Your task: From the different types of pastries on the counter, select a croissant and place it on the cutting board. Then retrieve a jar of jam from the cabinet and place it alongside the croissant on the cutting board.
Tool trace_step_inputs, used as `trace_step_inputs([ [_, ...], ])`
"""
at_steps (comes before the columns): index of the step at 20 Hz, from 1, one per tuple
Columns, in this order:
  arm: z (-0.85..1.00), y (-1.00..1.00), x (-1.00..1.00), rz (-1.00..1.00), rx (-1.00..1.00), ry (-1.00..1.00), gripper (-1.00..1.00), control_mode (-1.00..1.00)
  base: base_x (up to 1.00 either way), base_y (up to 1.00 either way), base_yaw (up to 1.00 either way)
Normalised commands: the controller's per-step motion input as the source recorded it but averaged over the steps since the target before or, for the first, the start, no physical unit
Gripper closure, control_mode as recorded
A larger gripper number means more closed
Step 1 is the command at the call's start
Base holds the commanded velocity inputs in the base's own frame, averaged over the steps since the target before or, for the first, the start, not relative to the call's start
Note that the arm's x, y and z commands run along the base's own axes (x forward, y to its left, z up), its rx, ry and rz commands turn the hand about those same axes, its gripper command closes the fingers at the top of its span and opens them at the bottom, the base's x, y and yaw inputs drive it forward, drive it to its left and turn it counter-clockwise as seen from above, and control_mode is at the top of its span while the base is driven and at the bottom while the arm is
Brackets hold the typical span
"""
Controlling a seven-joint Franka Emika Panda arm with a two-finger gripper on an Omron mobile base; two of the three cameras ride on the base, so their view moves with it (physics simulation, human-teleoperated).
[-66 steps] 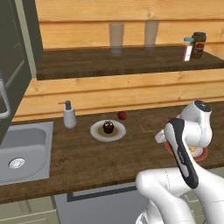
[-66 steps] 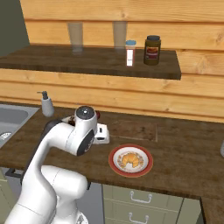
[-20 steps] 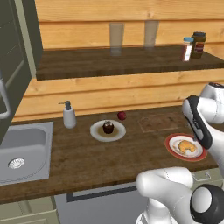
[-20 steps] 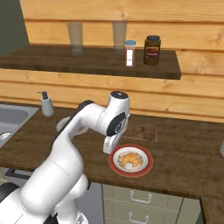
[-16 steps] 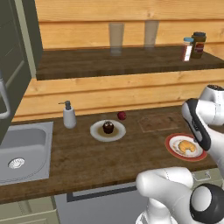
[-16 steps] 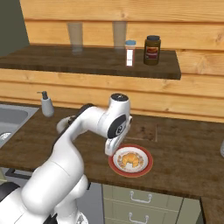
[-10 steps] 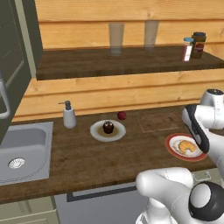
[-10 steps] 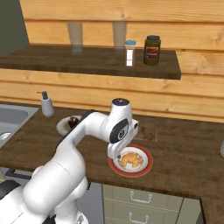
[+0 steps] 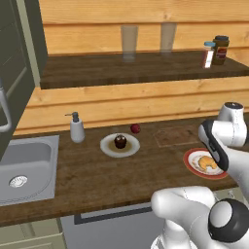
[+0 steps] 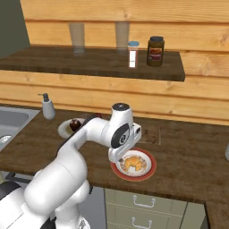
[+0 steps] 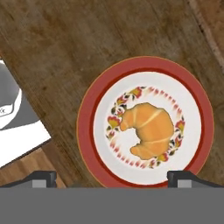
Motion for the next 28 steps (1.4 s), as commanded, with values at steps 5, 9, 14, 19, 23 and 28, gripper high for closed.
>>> trace_step_inputs([
  [5, -0.26, -0.12, 0.01, -0.17, 0.00, 0.00, -1.00, -1.00, 0.00, 0.00, 0.00],
  [9, -0.24, -0.03, 0.08, -0.19, 0.00, 0.00, -1.00, -1.00, 0.00, 0.00, 0.00],
  [14, -0.06, 0.00, 0.21, -0.14, 0.00, -0.01, -1.00, -1.00, 0.00, 0.00, 0.00],
  [19, -0.05, -0.16, 0.15, -0.12, 0.00, 0.00, -1.00, -1.00, 0.00, 0.00, 0.00],
  [23, -0.07, -0.14, 0.00, -0.11, 0.00, 0.00, -1.00, -1.00, 0.00, 0.00, 0.00],
  [28, -0.04, -0.03, 0.00, -0.04, 0.02, 0.00, -1.00, -1.00, 0.00, 0.00, 0.00],
])
